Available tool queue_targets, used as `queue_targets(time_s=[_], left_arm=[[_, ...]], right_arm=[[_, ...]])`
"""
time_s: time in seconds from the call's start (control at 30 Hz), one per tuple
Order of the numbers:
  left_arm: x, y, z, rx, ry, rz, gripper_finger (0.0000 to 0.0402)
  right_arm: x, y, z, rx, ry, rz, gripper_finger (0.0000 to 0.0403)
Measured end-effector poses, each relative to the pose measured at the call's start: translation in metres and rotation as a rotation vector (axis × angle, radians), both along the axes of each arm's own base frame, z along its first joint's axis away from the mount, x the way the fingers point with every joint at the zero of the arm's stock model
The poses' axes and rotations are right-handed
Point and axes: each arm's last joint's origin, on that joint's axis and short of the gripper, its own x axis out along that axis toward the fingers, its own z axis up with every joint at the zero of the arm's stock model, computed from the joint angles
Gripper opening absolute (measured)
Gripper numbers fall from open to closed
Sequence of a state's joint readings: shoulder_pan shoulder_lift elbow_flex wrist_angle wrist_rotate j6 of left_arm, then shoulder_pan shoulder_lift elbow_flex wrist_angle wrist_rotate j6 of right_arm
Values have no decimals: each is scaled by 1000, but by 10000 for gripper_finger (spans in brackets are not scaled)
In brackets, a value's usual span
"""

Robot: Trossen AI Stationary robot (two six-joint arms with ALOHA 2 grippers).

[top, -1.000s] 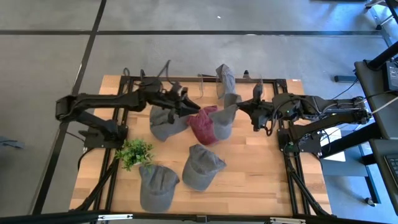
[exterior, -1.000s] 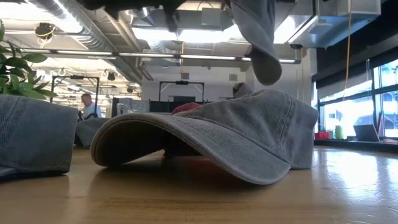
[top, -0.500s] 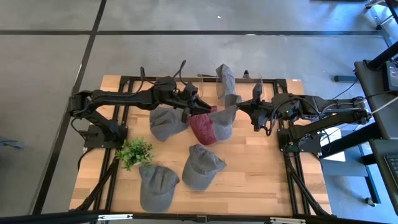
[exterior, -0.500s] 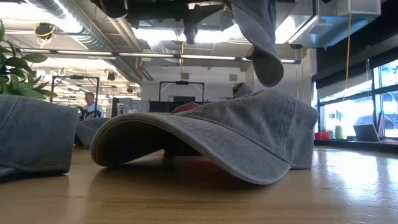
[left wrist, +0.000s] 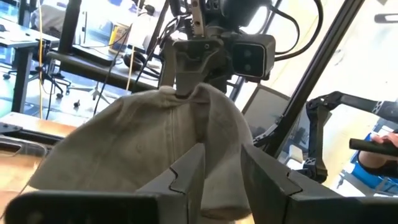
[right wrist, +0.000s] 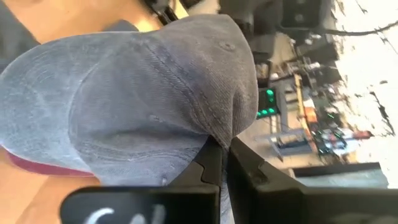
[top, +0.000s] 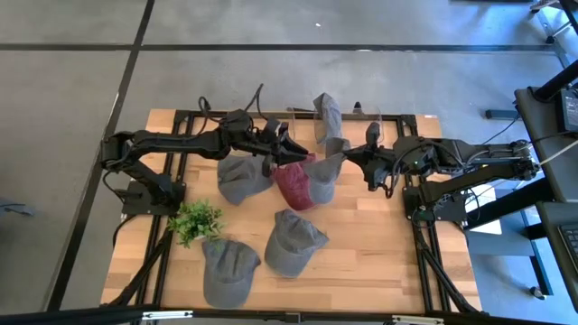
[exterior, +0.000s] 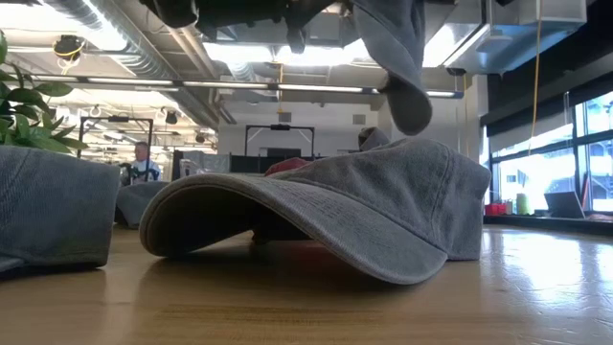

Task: Pick & Place hat
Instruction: Put the gray cap into the right transparent bin

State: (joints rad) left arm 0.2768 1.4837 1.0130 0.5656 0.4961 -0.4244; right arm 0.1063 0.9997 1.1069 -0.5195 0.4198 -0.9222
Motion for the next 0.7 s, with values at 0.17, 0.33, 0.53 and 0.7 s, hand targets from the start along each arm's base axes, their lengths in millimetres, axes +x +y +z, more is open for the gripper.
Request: queue_targets(time_s=[0.17, 0.33, 0.53, 0.7], left_arm=[[1, -5, 0, 1, 0, -15, 140], [1, -5, -1, -6, 6, -16, 162], [1, -5, -1, -9, 11, -16, 163], [2, -7, -3, -17, 37, -21, 163]], right_arm=[[0, -2, 1, -35, -8, -77, 10], [2, -2, 4, -29, -47, -78, 10], [3, -2, 4, -19, -47, -54, 10], [3, -2, 4, -18, -48, -55, 10]])
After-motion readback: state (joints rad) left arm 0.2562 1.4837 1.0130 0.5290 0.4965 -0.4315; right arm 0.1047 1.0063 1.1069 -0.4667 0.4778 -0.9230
